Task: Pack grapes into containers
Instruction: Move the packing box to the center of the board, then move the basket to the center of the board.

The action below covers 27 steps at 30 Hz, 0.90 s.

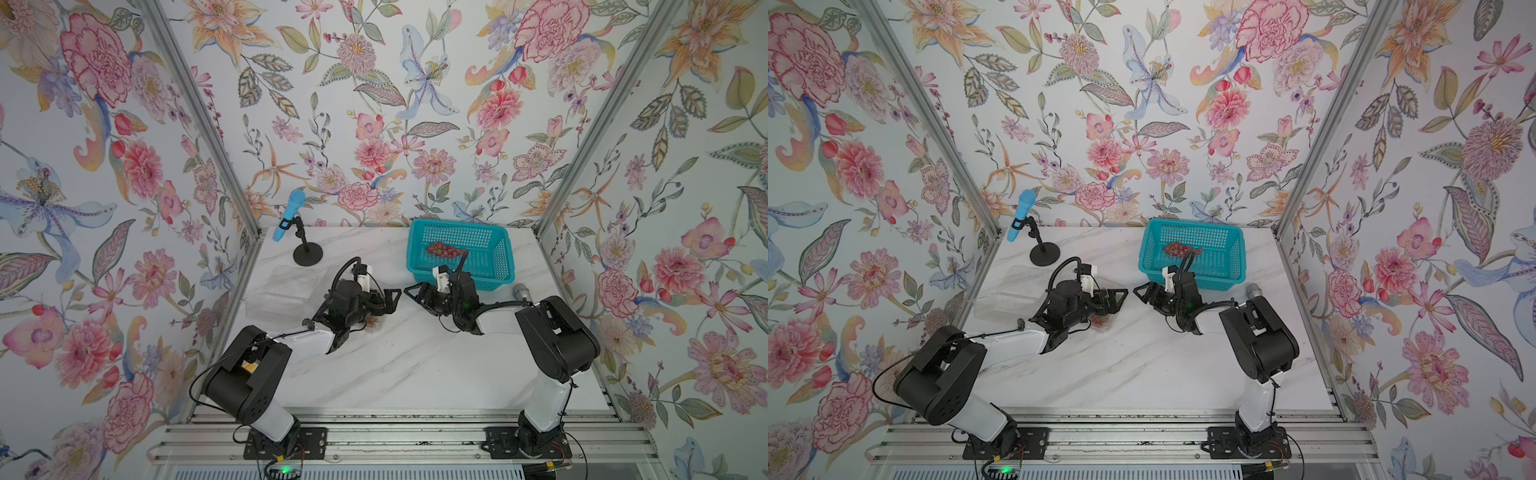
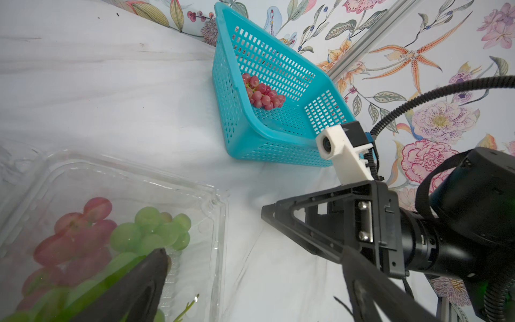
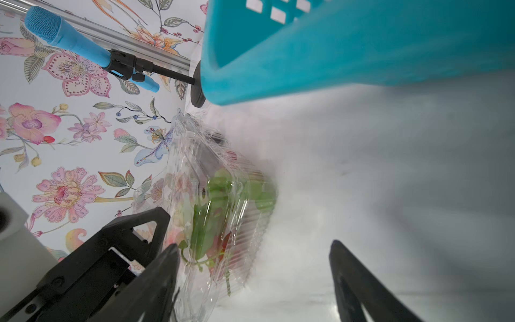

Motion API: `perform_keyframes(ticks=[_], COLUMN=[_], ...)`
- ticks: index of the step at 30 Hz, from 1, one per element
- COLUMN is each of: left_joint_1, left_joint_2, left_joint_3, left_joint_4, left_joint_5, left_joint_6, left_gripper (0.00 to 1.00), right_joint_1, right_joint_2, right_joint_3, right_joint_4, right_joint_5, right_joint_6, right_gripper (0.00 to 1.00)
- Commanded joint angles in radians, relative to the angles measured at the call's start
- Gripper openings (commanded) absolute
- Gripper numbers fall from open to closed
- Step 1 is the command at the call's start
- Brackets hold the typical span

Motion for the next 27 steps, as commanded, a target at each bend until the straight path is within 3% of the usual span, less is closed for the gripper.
perform_keyframes(ticks=[1, 8, 13, 16, 20, 27], left_joint_1=[-0.003, -0.003, -0.002, -0.002, -0.001, 0.001], left_joint_2=[0.004, -0.014, -0.062, -0.067, -0.066, -0.097], left_joint_3=[-0.022, -0.042, -0.044, -0.039, -0.04, -0.06], left_joint_4=[0.036, 0.021, 0.006, -0.005, -0.004, -0.006], left_joint_5=[0.02, 0.005, -0.002, 0.0, 0.003, 0.002], left_joint_6=[-0.022, -0.013, -0.002, 0.004, 0.005, 0.0], left_gripper=[1.0, 1.0, 1.0, 1.0, 1.0, 1.0], right_joint_1=[-0.01, 0.022, 0.121, 0.166, 0.163, 0.082], right_joint_2=[0.014, -0.035, -0.106, -0.151, -0.179, 0.051], right_joint_3=[0.03, 0.085, 0.223, 0.277, 0.348, 0.683], right_joint_4=[0.039, -0.118, -0.485, -0.602, -0.704, -0.905], right_joint_5=[0.085, 0.274, 0.572, 0.709, 0.778, 0.653], right_joint_6=[0.019, -0.044, -0.222, -0.321, -0.399, -0.492], right_gripper=[0.88, 0.95, 1.0, 1.0, 1.0, 1.0])
